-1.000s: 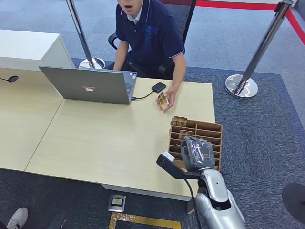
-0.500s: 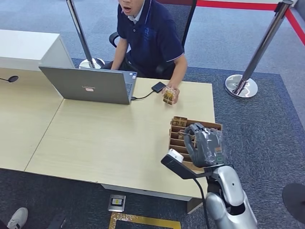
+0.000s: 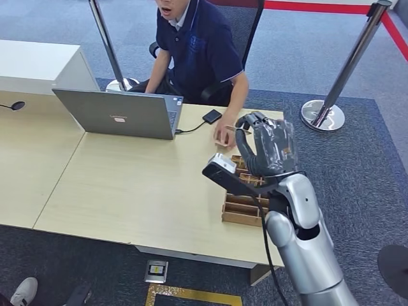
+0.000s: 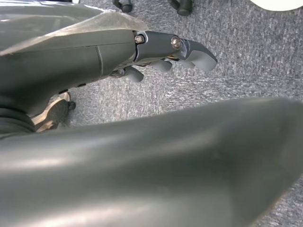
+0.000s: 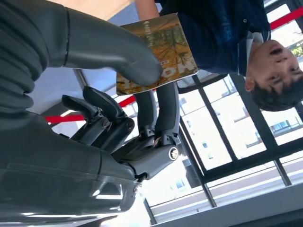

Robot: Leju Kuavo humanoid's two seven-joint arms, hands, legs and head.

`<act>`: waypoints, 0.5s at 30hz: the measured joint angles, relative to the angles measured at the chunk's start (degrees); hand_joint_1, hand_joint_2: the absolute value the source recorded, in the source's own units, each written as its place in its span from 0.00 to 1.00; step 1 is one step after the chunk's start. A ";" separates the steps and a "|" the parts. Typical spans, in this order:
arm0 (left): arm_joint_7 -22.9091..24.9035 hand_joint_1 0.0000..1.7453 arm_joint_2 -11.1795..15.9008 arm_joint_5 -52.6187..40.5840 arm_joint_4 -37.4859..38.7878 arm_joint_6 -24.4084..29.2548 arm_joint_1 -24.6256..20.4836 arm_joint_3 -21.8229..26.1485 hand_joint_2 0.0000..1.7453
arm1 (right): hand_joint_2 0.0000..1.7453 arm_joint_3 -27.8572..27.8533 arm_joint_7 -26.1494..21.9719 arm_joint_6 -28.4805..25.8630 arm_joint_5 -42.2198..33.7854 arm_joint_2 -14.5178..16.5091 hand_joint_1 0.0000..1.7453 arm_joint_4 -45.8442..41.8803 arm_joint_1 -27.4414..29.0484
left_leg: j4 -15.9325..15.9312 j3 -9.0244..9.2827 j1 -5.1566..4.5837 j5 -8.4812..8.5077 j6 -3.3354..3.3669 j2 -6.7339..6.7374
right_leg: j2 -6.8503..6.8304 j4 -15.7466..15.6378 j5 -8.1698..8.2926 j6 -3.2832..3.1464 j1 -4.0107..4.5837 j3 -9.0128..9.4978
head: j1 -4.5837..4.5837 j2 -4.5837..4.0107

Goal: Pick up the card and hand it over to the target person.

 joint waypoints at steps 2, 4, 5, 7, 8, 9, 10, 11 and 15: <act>0.10 0.00 -0.07 -0.08 0.04 -0.01 -0.02 -0.08 0.00 | 1.00 -0.11 -0.24 -1.91 -0.42 0.96 1.00 4.87 -2.39 | 0.01 -0.01 0.00 0.01 -0.01 -0.01 | -0.01 0.02 0.00 0.00 0.00 -0.01 | 0.00 0.00; 0.23 0.00 -0.10 -0.11 0.10 -0.01 -0.01 -0.12 0.00 | 1.00 -0.41 0.01 -3.26 -0.71 1.69 1.00 8.47 -4.15 | -0.01 0.00 0.00 0.03 -0.02 -0.05 | -0.05 0.03 -0.01 0.00 0.00 0.01 | 0.00 0.00; 0.30 0.00 -0.13 -0.09 0.13 0.00 0.00 -0.10 0.00 | 1.00 -0.60 0.21 -3.66 -0.86 1.95 1.00 9.83 -4.88 | 0.00 -0.01 0.00 0.04 -0.03 -0.06 | -0.07 0.02 -0.01 -0.01 0.00 0.01 | 0.00 0.00; 0.45 0.00 -0.25 0.20 0.17 0.01 0.01 0.17 0.00 | 1.00 -0.87 0.63 -3.69 -0.87 2.20 1.00 11.23 -5.69 | 0.00 0.00 0.00 0.03 -0.03 -0.12 | -0.12 0.02 -0.03 -0.01 0.00 0.03 | 0.00 0.00; 0.54 0.00 -0.31 0.37 0.18 0.05 0.02 0.35 0.00 | 1.00 -0.93 0.55 -3.68 -0.92 2.30 1.00 11.74 -5.96 | 0.01 -0.01 0.00 0.02 -0.03 -0.16 | -0.14 0.03 -0.05 0.00 0.01 0.04 | 0.00 0.00; 0.61 0.00 -0.36 0.54 0.19 0.09 0.03 0.53 0.00 | 1.00 -0.98 0.48 -3.67 -0.96 2.39 1.00 12.20 -6.19 | 0.01 -0.01 0.00 0.02 -0.03 -0.18 | -0.16 0.03 -0.05 0.00 0.00 0.03 | 0.00 0.00; 0.69 0.00 -0.46 0.71 0.22 0.15 0.02 0.70 0.00 | 1.00 -1.08 0.27 -3.96 -1.04 2.65 1.00 13.40 -6.72 | 0.02 -0.03 0.01 0.02 -0.03 -0.19 | -0.18 0.03 -0.05 -0.01 0.01 0.03 | 0.00 0.00; 0.69 0.00 -0.51 0.70 0.23 0.17 0.01 0.69 0.00 | 1.00 -1.13 0.13 -4.27 -1.09 2.82 1.00 14.14 -7.02 | 0.02 -0.02 0.00 0.02 -0.03 -0.20 | -0.19 0.03 -0.06 0.00 0.00 0.04 | 0.00 0.00; 0.85 0.00 -0.66 0.60 0.30 0.33 -0.02 0.61 0.00 | 1.00 -1.49 -0.49 -5.78 -1.32 3.38 1.00 17.22 -8.13 | 0.03 -0.05 0.00 0.02 -0.03 -0.21 | -0.19 0.04 -0.06 0.00 0.00 0.01 | 0.00 0.00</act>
